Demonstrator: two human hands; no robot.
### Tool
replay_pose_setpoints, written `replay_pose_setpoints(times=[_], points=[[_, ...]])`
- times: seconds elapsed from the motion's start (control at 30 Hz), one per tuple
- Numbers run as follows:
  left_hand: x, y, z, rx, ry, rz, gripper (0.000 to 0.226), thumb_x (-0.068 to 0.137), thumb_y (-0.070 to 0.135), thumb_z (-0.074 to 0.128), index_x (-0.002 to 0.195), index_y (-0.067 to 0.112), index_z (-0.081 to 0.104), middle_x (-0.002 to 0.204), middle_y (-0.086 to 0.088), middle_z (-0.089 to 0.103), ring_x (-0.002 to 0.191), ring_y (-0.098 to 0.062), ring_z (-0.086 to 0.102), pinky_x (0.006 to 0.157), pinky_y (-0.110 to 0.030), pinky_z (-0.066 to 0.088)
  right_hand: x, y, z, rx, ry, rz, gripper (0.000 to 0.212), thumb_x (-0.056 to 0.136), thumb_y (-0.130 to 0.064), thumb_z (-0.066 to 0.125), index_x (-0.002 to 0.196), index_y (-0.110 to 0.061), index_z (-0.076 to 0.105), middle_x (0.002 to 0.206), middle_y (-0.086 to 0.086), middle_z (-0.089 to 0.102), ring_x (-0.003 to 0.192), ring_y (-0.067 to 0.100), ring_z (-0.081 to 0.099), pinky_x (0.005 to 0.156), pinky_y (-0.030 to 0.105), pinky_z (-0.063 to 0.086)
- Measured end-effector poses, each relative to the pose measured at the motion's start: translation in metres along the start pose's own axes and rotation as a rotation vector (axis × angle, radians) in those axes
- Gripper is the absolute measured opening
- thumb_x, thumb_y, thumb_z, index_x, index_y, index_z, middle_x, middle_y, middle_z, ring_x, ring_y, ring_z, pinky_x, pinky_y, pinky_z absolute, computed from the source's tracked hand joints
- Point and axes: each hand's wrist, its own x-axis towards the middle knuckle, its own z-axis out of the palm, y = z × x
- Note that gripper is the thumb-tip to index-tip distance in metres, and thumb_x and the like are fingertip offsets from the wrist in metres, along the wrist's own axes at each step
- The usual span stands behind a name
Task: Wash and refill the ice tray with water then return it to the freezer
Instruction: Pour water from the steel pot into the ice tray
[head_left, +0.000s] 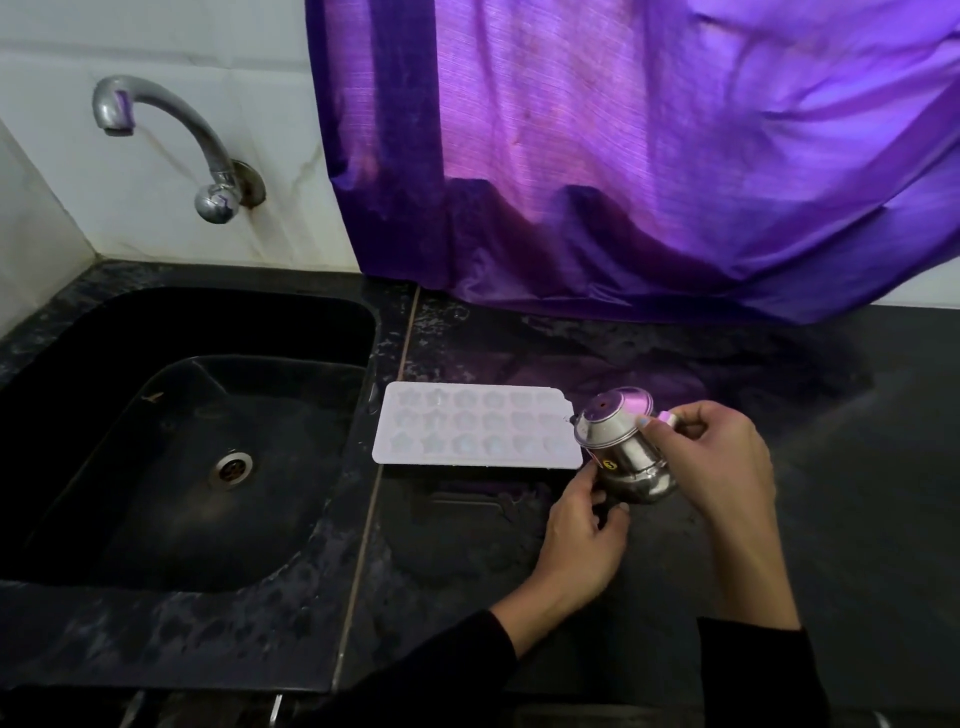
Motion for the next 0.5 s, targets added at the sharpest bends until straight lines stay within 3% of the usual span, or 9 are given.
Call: replay_pose_setpoints(times=[0.07, 0.2, 0.5], points=[[-0.0007, 0.0003, 0.0027, -0.003, -0.006, -0.008, 0.053, 0.091, 0.01, 0.053, 0.141, 0.021, 0.041, 0.118, 0.007, 0.059, 0.107, 0.004, 0.054, 0.096, -0.028, 0.049, 0.0, 0.0012, -0.0012, -0.025, -0.011, 0.0, 0.023, 0.08, -0.043, 0.071, 0.083, -0.023, 0.062, 0.085, -0.002, 0.068, 0.088, 0.024, 0.061, 0.073, 0.034, 0.044], [-0.0017, -0.0002, 0.0079, -0.024, -0.025, -0.029, 0.054, 0.092, 0.01, 0.053, 0.143, 0.02, 0.037, 0.118, 0.007, 0.058, 0.111, -0.015, 0.062, 0.098, -0.03, 0.048, 0.0, 0.0027, -0.0034, -0.044, -0.022, -0.005, 0.023, 0.08, -0.044, 0.071, 0.087, -0.023, 0.064, 0.087, -0.003, 0.067, 0.088, 0.023, 0.061, 0.073, 0.034, 0.043], [-0.001, -0.0001, 0.0112, -0.027, -0.037, -0.038, 0.055, 0.091, 0.011, 0.053, 0.143, 0.017, 0.038, 0.123, 0.003, 0.059, 0.113, -0.004, 0.056, 0.1, -0.029, 0.047, 0.0022, 0.0036, -0.0067, -0.065, -0.038, -0.006, 0.022, 0.08, -0.044, 0.071, 0.088, -0.024, 0.063, 0.087, -0.003, 0.067, 0.086, 0.022, 0.061, 0.072, 0.034, 0.044]])
